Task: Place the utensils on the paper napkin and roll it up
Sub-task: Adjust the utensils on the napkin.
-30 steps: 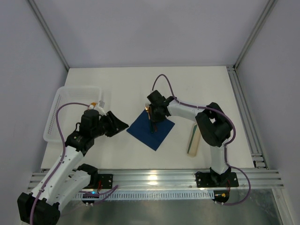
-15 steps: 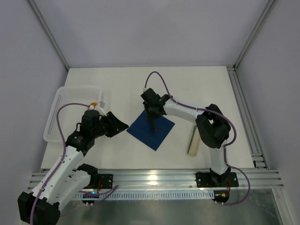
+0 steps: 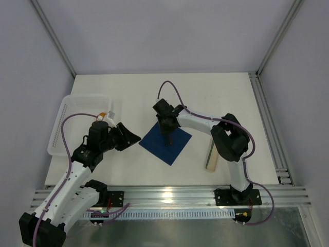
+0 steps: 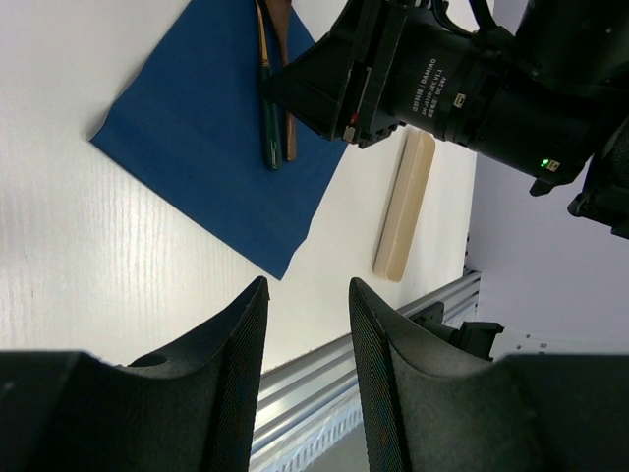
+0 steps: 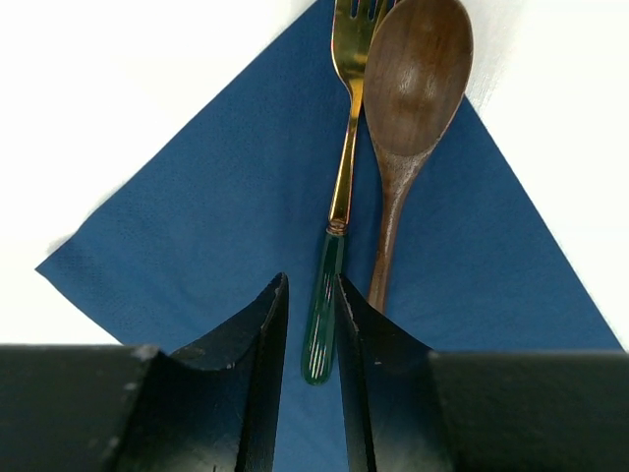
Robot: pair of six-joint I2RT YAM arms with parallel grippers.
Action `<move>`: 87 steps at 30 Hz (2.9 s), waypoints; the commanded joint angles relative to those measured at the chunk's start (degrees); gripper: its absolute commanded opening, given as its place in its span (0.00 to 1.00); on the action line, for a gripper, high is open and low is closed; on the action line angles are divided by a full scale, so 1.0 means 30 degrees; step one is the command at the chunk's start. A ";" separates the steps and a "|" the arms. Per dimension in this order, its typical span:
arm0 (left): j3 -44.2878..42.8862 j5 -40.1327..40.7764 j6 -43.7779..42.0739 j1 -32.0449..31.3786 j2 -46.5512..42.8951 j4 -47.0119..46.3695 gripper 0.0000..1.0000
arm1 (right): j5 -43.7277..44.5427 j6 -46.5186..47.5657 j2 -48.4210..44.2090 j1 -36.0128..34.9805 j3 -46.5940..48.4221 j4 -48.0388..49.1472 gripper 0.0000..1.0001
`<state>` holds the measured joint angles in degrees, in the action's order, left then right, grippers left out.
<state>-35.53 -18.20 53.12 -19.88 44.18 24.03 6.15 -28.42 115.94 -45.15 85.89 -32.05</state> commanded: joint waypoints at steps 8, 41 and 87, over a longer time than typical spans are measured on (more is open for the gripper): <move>-0.0052 -0.0233 -0.0247 -0.0053 -0.0431 -0.0100 0.41 | 0.0937 -0.0134 0.0435 -0.0215 0.0785 -0.0273 0.25; -0.0052 -0.0233 -0.0247 -0.0053 -0.0578 0.0046 0.41 | 0.1436 -0.0486 0.0816 -0.0420 0.0961 -0.0625 0.05; 0.0183 -0.0468 -0.0101 -0.0053 -0.0607 -0.0129 0.42 | 0.1142 -0.0076 -0.1205 -0.0918 -0.0943 0.0547 0.22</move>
<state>-35.20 -18.63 53.34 -19.88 42.85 24.51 9.26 -29.19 114.45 -47.44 82.48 -32.38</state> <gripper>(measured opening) 0.419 0.204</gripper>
